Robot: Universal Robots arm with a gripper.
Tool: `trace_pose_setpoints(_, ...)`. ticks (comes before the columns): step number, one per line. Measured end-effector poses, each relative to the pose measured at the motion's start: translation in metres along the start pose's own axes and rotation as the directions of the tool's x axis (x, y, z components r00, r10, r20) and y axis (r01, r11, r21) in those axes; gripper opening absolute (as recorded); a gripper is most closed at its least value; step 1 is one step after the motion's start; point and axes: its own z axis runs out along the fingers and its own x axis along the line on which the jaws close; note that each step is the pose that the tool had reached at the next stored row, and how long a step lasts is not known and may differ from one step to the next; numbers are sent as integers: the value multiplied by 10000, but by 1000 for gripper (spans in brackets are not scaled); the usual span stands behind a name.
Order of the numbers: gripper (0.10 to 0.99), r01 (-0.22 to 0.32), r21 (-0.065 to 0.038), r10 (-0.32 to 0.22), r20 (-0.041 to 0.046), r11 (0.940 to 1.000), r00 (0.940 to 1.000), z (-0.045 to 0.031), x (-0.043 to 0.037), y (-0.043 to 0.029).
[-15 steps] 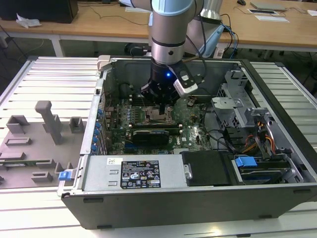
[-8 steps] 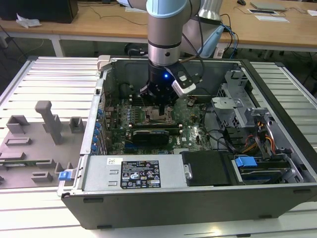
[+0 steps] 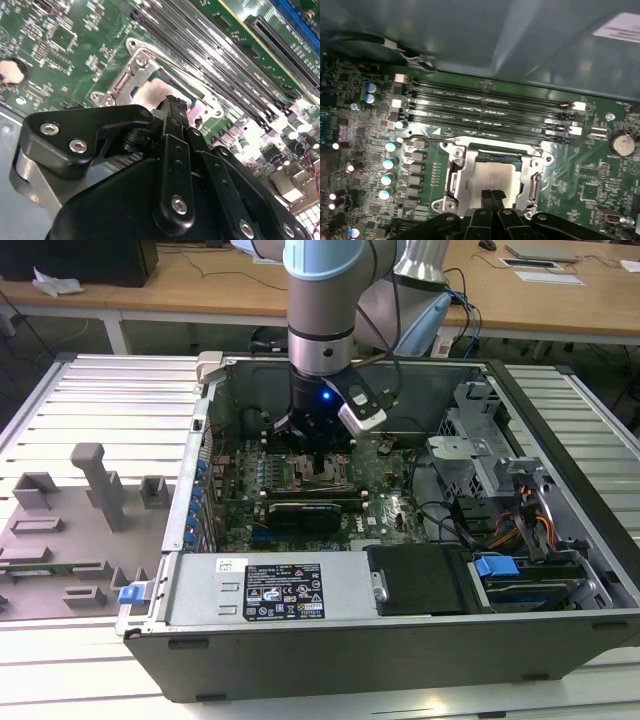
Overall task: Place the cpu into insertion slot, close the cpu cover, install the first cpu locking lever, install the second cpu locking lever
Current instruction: 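Close the cpu cover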
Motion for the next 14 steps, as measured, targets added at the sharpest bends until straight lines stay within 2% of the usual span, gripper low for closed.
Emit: trace_pose_setpoints(14,106,-1,-1,1,0,10000,10000,65,194,76)
